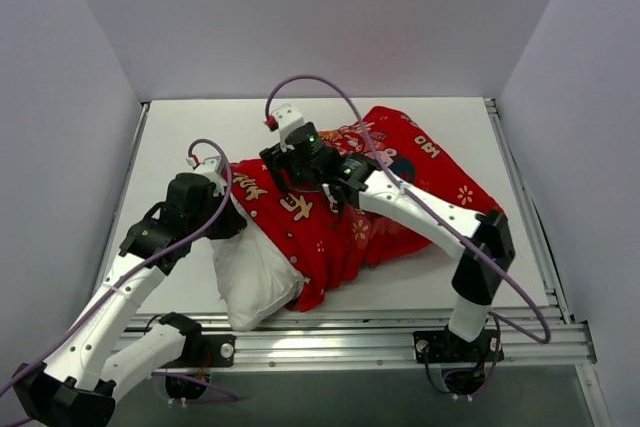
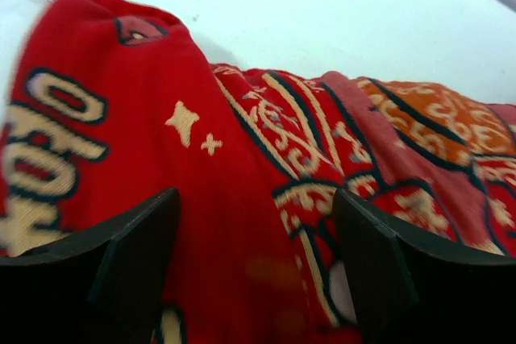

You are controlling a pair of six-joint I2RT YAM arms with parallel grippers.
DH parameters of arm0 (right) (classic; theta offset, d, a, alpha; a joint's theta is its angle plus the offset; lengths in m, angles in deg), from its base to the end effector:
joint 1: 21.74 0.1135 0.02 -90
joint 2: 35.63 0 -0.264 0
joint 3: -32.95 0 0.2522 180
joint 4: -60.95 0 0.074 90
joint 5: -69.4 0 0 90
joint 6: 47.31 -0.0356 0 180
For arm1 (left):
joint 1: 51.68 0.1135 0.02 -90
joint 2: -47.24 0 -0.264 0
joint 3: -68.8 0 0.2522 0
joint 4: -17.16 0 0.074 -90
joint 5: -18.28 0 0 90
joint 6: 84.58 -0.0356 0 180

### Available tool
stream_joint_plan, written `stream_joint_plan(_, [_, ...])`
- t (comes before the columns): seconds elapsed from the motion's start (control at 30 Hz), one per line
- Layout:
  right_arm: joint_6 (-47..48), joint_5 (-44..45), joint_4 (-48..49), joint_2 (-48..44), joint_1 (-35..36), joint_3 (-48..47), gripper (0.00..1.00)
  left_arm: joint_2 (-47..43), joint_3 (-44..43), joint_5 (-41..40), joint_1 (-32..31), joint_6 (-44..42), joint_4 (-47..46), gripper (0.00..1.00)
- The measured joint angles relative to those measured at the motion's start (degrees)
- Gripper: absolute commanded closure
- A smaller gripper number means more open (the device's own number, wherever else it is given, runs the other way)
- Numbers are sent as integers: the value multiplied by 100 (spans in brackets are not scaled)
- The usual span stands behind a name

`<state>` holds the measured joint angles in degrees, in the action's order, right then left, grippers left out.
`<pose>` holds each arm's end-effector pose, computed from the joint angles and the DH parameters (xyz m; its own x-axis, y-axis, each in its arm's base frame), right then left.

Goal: Remove the pillowcase from the pillow

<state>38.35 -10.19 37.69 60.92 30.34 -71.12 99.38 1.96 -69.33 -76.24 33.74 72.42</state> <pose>0.2540 0.3156 0.3792 -0.2169 -0.1573 -0.9635 -0.6545 0.7557 0.0240 0.1678 -0.0783 0.3147 -0.7313 -0.1869 -0.6559 0.1104 0.9166 -0.3843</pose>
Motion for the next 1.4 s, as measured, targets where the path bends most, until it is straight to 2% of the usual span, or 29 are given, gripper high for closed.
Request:
stream_joint_plan(0.03, [50,-2,-2,271,-15,-129,32,0,0,-4,0,2,0,98])
stream_joint_plan(0.1, [166,-22,-17,774,-68,-306,55,-4,0,-37,0,7,4,98])
stream_joint_plan(0.13, [155,-33,-17,940,-114,-332,69,-7,0,-76,0,11,11,98])
stream_joint_plan(0.17, [109,-20,-17,1071,-181,-337,97,-7,0,-142,0,13,22,98])
stream_joint_plan(0.2, [39,9,-17,1152,-278,-332,100,-7,0,-212,0,22,35,98])
stream_joint_plan(0.33, [-476,146,72,1128,-868,-199,100,-68,-72,-411,-13,157,68,98])
stream_joint_plan(0.43, [-953,72,61,876,-1563,13,100,-168,-264,-535,-33,282,166,98])
stream_joint_plan(0.6, [-1834,-584,-297,105,-3047,459,100,-470,-584,-570,-94,509,173,98])
stream_joint_plan(0.7, [-2070,-988,-619,-208,-3497,463,100,-531,-741,-511,-131,588,236,98])
stream_joint_plan(0.77, [-2050,-1279,-654,-295,-3547,474,100,-531,-782,-498,-131,590,321,98])
stream_joint_plan(0.83, [-1950,-1412,-616,-310,-3467,511,99,-531,-782,-501,-127,573,420,98])
stream_joint_plan(0.93, [-1790,-1333,-435,-356,-3132,632,69,-407,-866,-494,-98,538,592,98])
stream_joint_plan(1.03, [-1690,-962,-136,-780,-2579,1086,57,4,-1198,-483,-31,485,737,98])
stream_joint_plan(1.07, [-1681,-826,-96,-1027,-2363,1261,49,170,-1351,-472,-13,461,769,98])
stream_joint_plan(1.13, [-1665,-595,-46,-1659,-1810,1598,41,511,-1696,-470,-9,424,774,98])
stream_joint_plan(1.23, [-1655,-313,0,-2494,-988,1812,34,933,-2225,-455,-11,400,769,98])
stream_joint_plan(1.4, [-1847,83,17,-3493,170,2260,33,1539,-3027,-476,-28,391,782,98])
